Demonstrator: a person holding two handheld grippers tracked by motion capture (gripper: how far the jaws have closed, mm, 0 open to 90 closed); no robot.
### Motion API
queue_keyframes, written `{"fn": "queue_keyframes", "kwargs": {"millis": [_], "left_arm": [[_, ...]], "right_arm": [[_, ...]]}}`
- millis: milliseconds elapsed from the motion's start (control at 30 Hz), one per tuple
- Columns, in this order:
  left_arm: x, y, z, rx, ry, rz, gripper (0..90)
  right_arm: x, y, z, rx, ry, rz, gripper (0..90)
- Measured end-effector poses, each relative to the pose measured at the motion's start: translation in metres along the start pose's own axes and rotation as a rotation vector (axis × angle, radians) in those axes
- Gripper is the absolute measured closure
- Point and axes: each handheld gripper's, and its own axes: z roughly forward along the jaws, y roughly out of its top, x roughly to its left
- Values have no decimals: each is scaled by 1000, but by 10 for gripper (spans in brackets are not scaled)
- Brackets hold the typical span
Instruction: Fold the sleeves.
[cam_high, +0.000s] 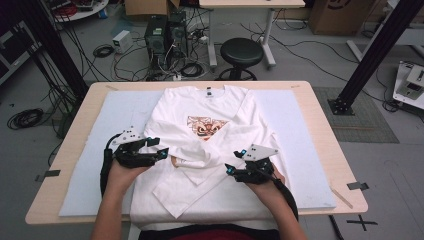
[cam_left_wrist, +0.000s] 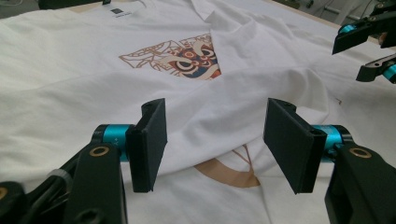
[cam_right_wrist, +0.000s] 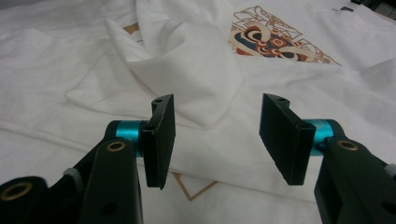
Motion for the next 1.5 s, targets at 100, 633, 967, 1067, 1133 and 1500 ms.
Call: {"fn": "queue_keyframes", "kwargs": {"millis": [100, 633, 967, 1067, 1133, 1500], "left_arm": [[2, -1, -2, 0, 4, -7, 397], [0, -1, -1, 8, 16, 14, 390], [-2, -1, 1, 19, 12, 19, 389], [-1, -1, -1, 16, 12, 18, 390], [0, -1, -3, 9, 17, 17, 390], [-3, 0, 2, 16, 9, 18, 390]], "right_arm": [[1, 0, 3, 8, 8, -3, 468], [39, 17, 48, 99, 148, -95, 583], [36, 17, 59, 156, 191, -73, 887], [34, 18, 50, 133, 191, -85, 887], [25, 18, 22, 76, 189, -73, 887], [-22, -8, -69, -7, 3, 22, 821]]}}
